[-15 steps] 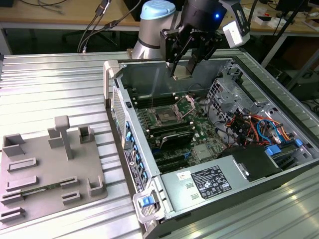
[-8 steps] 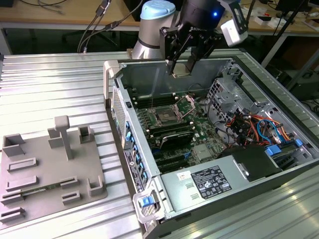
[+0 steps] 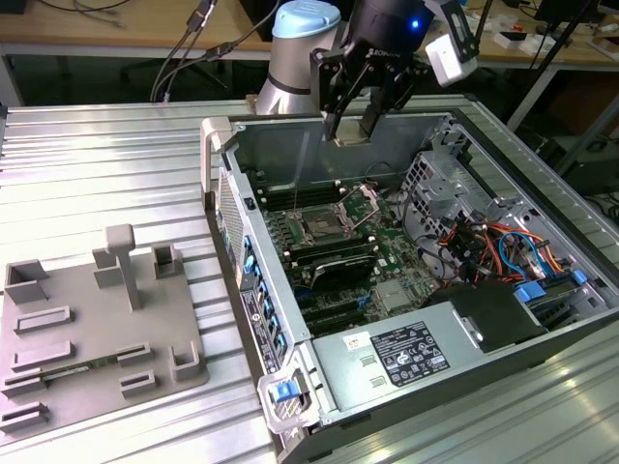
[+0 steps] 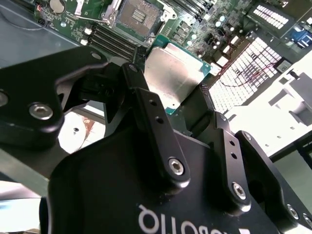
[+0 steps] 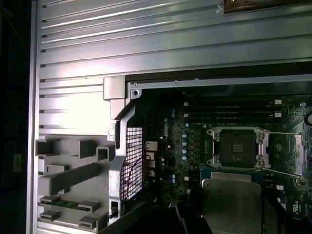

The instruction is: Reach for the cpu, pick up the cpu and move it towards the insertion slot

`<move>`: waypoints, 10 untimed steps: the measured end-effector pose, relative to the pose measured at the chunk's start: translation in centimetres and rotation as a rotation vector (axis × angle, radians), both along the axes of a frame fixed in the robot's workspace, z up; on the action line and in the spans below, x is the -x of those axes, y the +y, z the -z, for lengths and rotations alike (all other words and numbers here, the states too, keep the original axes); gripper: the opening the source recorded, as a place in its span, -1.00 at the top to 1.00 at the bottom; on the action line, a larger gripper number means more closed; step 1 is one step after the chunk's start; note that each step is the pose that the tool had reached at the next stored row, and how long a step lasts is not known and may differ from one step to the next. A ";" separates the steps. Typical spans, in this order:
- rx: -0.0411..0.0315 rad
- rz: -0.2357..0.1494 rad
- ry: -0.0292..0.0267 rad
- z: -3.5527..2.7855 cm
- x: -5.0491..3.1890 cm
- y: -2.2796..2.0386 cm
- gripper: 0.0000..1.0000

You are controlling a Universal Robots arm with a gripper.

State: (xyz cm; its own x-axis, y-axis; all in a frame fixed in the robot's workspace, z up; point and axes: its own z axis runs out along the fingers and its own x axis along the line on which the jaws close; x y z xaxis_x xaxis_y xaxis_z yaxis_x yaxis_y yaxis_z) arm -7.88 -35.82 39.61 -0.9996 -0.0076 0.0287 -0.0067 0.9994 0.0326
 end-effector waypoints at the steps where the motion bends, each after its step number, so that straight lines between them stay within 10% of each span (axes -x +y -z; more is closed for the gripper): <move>1: 0.0000 0.002 0.0000 0.01 -0.07 0.10 -0.09; 10: -0.0001 0.019 -0.0002 0.11 -0.48 0.59 -0.09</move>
